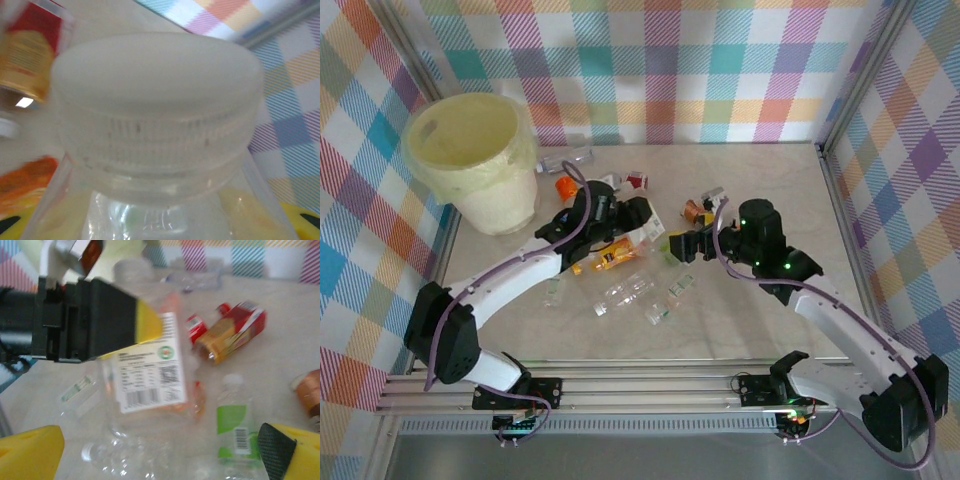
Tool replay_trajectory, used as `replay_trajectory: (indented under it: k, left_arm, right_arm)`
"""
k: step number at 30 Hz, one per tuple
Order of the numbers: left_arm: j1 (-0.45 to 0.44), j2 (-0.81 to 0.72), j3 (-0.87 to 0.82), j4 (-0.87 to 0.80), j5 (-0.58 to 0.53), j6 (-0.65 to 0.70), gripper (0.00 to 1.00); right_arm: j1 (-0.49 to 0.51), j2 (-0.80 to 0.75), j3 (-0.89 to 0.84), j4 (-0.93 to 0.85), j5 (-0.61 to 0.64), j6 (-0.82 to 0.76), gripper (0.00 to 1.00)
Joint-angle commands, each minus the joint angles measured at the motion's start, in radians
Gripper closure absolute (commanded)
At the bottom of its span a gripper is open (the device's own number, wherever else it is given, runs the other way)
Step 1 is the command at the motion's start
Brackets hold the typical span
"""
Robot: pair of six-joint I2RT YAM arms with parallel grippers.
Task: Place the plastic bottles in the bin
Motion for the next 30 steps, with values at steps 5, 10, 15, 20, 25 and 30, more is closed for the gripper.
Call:
replay_trajectory:
  k: [5, 10, 15, 20, 25, 30]
  left_arm:
    - [0.136, -0.242, 0.088, -0.289, -0.278, 0.139, 0.57]
    - [0.227, -0.323, 0.170, -0.356, -0.436, 0.240, 0.57]
    - [0.341, -0.298, 0.332, -0.394, -0.476, 0.364, 0.57]
    - [0.480, -0.193, 0.520, -0.423, -0.463, 0.422, 0.58]
    - [0.611, -0.052, 0.640, -0.395, -0.388, 0.405, 0.58]
    - [0.762, 0.148, 0.817, -0.428, -0.274, 0.291, 0.58]
  right_arm:
    - [0.006, -0.111, -0.136, 0.228, 0.257, 0.025, 0.00]
    - [0.004, -0.131, -0.167, 0.289, 0.336, 0.009, 0.00]
    - [0.004, -0.096, -0.133, 0.268, 0.337, 0.000, 0.00]
    - [0.005, -0.062, -0.110, 0.269, 0.347, 0.008, 0.00]
    - [0.004, -0.048, -0.092, 0.252, 0.335, -0.002, 0.00]
    - [0.004, -0.035, -0.077, 0.237, 0.308, -0.018, 0.00]
